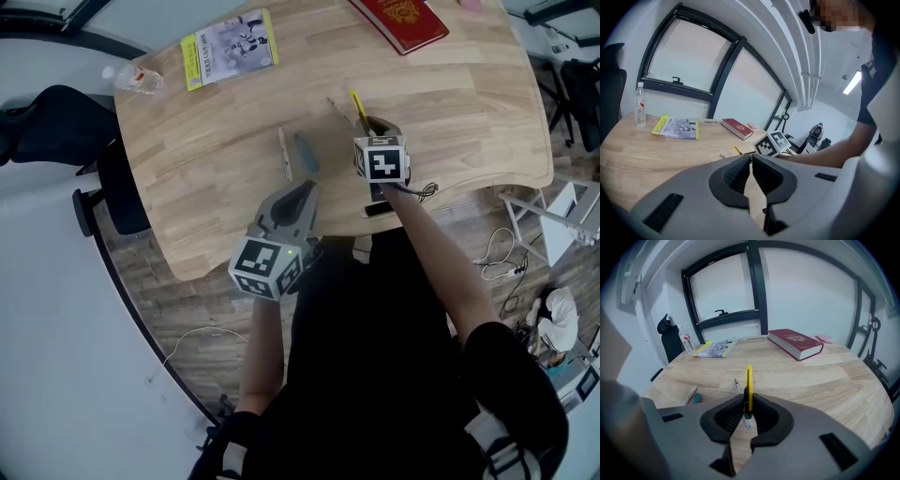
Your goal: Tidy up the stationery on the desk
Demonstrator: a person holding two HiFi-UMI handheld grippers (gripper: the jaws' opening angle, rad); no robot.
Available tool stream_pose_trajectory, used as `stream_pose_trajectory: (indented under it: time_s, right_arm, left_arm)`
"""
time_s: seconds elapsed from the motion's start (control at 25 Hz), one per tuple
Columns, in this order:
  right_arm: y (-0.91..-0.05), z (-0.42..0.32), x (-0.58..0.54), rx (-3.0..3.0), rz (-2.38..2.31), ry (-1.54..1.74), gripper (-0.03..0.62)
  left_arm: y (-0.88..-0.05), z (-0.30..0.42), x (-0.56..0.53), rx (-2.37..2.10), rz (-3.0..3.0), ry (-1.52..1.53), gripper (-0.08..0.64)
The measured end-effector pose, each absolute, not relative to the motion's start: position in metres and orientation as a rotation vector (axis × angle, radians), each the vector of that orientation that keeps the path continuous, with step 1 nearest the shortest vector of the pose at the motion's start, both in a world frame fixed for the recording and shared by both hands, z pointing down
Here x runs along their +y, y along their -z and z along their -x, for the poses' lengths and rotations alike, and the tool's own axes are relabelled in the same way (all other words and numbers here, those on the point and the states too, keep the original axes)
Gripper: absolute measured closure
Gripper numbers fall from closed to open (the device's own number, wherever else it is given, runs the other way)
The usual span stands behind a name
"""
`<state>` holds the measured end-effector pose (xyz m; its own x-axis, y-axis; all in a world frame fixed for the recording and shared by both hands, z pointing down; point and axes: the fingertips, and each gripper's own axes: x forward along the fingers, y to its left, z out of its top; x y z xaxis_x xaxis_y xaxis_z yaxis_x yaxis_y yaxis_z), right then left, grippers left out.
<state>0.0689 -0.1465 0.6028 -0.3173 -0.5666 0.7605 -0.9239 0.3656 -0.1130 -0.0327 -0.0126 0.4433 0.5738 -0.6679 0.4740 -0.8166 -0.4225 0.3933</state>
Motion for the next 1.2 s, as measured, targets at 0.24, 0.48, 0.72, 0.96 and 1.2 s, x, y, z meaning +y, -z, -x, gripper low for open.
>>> stream_pose_trajectory:
  time_s: [0.24, 0.48, 0.72, 0.96, 1.2]
  right_arm:
    - [-0.607, -0.046, -0.118, -2.021, -1.235, -0.767, 0.525]
    - [-0.625, -0.020, -0.090, -2.011, -1.155, -0.785, 0.525]
    - [-0.645, -0.005, -0.078, -1.982, -1.111, -0.802, 0.523]
    - [-0.662, -0.003, -0.067, -1.938, -1.102, -0.860, 0.523]
    - [-0.665, -0.002, -0.063, -1.930, -1.093, -0.853, 0.495]
  left_arm:
    - [-0.444, 0.036, -0.006, -1.171, -2.228, -0.328, 0.515]
    - [-0.447, 0.047, 0.006, -1.185, -2.211, -0.329, 0.515]
    - [-0.450, 0.060, 0.018, -1.211, -2.187, -0.329, 0.515]
    - [-0.455, 0.068, 0.027, -1.225, -2.168, -0.336, 0.515]
    - [-0.452, 0.070, 0.027, -1.220, -2.178, -0.335, 0.515]
